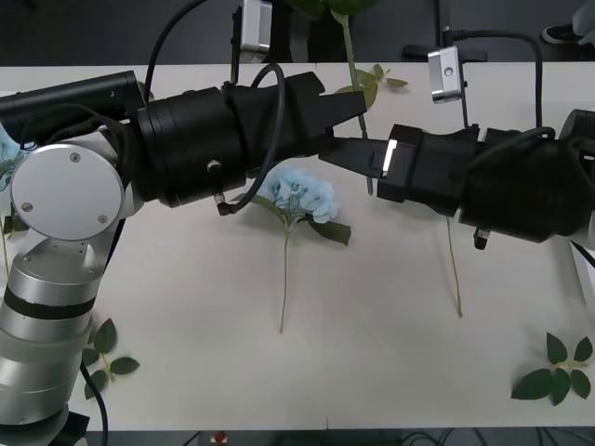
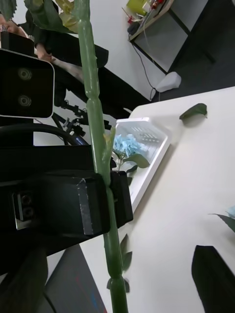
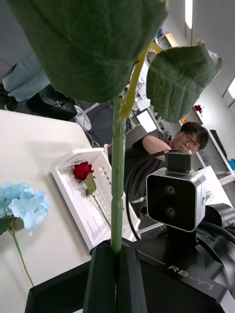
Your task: Place the red flowers into the right box and the blue flowers into the left box. If a person shows an open palm, hand one flower to the person first, then continue sorting.
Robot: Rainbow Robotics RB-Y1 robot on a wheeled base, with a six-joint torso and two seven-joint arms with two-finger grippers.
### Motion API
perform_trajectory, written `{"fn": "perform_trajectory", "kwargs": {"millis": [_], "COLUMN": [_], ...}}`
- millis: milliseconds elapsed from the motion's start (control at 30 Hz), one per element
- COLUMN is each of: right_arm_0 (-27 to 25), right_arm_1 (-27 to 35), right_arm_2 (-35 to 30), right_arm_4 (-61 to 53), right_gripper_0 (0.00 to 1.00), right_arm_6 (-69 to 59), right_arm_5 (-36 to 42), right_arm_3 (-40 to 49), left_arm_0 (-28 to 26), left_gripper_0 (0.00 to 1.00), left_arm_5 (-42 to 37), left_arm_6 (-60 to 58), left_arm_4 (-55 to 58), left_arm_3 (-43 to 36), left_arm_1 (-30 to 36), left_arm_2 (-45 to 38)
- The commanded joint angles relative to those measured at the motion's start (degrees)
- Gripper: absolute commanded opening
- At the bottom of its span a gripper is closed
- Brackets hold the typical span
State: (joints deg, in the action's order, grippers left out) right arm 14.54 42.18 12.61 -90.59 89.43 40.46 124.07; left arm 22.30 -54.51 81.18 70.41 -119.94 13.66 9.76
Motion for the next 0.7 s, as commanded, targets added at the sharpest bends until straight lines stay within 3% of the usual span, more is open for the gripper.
{"fn": "perform_trajectory", "kwargs": {"millis": [33, 133, 167, 700], "right_arm_0": [0.7, 0.7, 0.7, 0.7], "right_arm_1": [-0.4, -0.4, -0.4, -0.3], "right_arm_2": [-1.1, -1.2, -1.1, -1.4], "right_arm_4": [0.3, 0.3, 0.3, 0.3], "right_gripper_0": [0.53, 0.03, 0.00, 0.00], "right_arm_6": [-2.2, -2.3, -2.3, -2.3], "right_arm_5": [-0.2, -0.2, -0.2, -1.4], "right_arm_3": [1.3, 1.3, 1.2, 1.2], "left_arm_0": [1.6, 1.6, 1.6, 1.7], "left_gripper_0": [0.00, 0.00, 0.00, 0.01], "left_arm_5": [0.5, 0.5, 0.5, 0.6], "left_arm_6": [2.0, 2.0, 2.0, 2.4], "left_arm_4": [0.7, 0.7, 0.7, 1.1], "left_arm_3": [-2.7, -2.7, -2.7, -2.7], "left_arm_1": [1.1, 1.2, 1.2, 1.2], "left_arm_2": [0.6, 0.6, 0.6, 0.4]}}
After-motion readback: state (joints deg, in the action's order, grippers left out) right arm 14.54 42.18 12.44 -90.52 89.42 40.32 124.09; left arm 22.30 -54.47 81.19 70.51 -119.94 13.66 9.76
